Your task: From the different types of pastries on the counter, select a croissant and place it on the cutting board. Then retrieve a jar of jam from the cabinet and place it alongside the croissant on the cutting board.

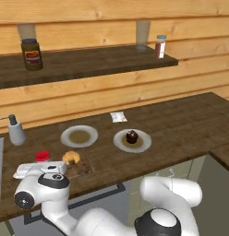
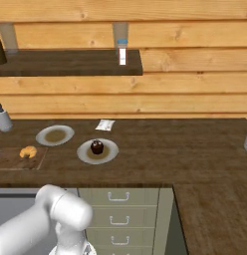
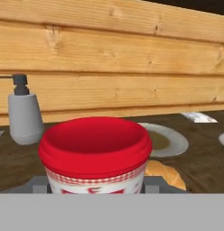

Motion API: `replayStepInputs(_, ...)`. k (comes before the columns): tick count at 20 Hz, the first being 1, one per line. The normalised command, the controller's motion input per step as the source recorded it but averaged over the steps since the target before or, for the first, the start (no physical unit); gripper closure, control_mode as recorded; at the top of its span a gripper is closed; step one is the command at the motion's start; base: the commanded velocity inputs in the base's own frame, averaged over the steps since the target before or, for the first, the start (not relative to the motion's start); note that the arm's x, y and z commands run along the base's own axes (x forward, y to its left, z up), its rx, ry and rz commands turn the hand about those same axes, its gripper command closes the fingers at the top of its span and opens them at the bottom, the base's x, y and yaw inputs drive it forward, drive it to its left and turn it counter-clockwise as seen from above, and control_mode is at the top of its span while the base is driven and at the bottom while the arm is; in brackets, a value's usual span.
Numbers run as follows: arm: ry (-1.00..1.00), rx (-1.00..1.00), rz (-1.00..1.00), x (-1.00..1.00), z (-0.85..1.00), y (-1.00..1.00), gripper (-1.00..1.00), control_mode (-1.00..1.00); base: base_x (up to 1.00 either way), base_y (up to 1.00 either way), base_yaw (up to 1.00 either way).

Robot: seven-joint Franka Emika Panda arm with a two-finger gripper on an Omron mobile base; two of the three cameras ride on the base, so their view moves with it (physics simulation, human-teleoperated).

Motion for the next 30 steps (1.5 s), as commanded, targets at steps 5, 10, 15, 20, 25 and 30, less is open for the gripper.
replayStepInputs(5,0.0,0.02,-0.05,0.36,-0.51,-0.16,1.0,-1.0,0.0,0.0,0.0)
replayStepInputs(10,0.0,0.04,-0.06,0.5,-0.43,-0.21,1.0,-1.0,0.0,0.0,0.0)
replayStepInputs(15,0.0,0.03,-0.04,0.43,-0.41,-0.06,1.0,-1.0,0.0,0.0,0.0)
replayStepInputs(20,0.0,0.02,-0.01,0.15,-0.46,0.0,1.0,-1.0,0.0,0.0,0.0)
replayStepInputs(25,0.0,0.01,0.0,0.16,-0.43,0.13,1.0,-1.0,0.0,0.0,0.0)
replayStepInputs(30,0.0,0.0,0.0,0.16,-0.35,0.22,1.0,-1.0,0.0,0.0,0.0)
